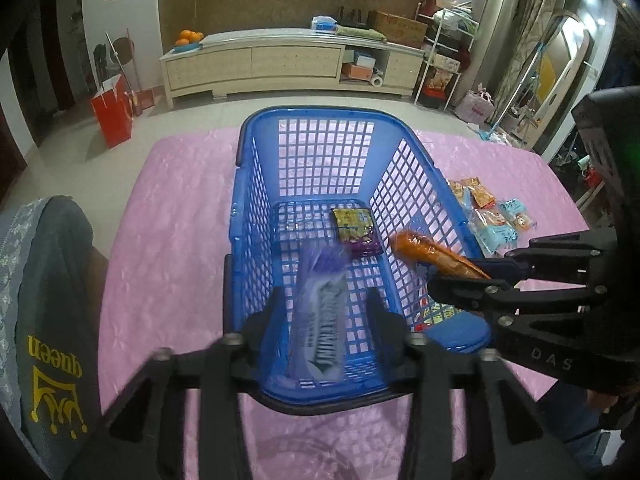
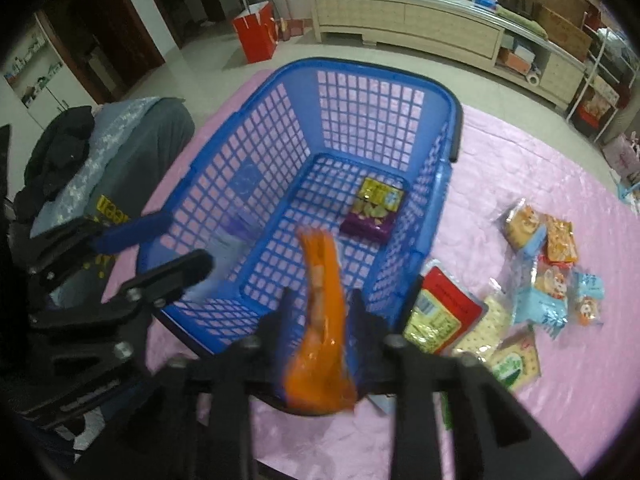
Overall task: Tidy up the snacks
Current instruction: 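Lower both snacks into the blue basket and open both grippers, then move the left gripper over the blue-labelled cake pack and lower it, then grasp the blue-labelled cake pack with the left gripper while the right gripper grasps another cake pack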
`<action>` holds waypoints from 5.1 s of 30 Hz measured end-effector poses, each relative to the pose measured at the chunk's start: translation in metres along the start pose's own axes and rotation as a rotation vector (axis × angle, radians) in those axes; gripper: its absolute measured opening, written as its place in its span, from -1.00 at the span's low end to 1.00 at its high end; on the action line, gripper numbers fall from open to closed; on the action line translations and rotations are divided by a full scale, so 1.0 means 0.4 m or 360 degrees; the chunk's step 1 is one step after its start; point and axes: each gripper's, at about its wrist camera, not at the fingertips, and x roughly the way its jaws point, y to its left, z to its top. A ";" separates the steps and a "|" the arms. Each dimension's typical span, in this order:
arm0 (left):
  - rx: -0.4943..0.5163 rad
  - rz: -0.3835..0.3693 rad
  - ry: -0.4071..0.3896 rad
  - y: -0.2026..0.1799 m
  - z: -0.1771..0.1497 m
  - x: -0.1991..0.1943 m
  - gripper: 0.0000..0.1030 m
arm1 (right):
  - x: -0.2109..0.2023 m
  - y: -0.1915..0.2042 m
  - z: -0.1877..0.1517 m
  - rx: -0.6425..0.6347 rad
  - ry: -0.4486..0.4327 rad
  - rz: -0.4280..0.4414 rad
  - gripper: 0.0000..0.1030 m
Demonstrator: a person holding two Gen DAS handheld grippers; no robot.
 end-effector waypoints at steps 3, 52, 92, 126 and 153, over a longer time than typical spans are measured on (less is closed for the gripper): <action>0.0023 0.0007 -0.0004 -0.007 -0.004 -0.020 0.02 | -0.039 -0.002 -0.014 -0.0022 -0.0060 -0.0033 0.25; 0.0430 -0.0147 0.0143 -0.589 -0.041 0.149 0.51 | -0.177 -0.530 -0.337 0.0285 -0.0075 -0.0347 0.66; 0.0206 -0.0024 0.0483 -0.663 0.197 0.606 0.65 | -0.012 -0.847 -0.131 0.0395 -0.0044 -0.0428 0.74; 0.0042 0.0020 0.0324 -0.565 0.177 0.493 0.40 | 0.082 -0.807 -0.061 0.0414 0.0150 -0.0321 0.74; 0.0102 0.0059 0.0231 -0.605 0.154 0.414 0.40 | -0.053 -0.697 -0.138 0.0363 -0.0075 -0.0224 0.37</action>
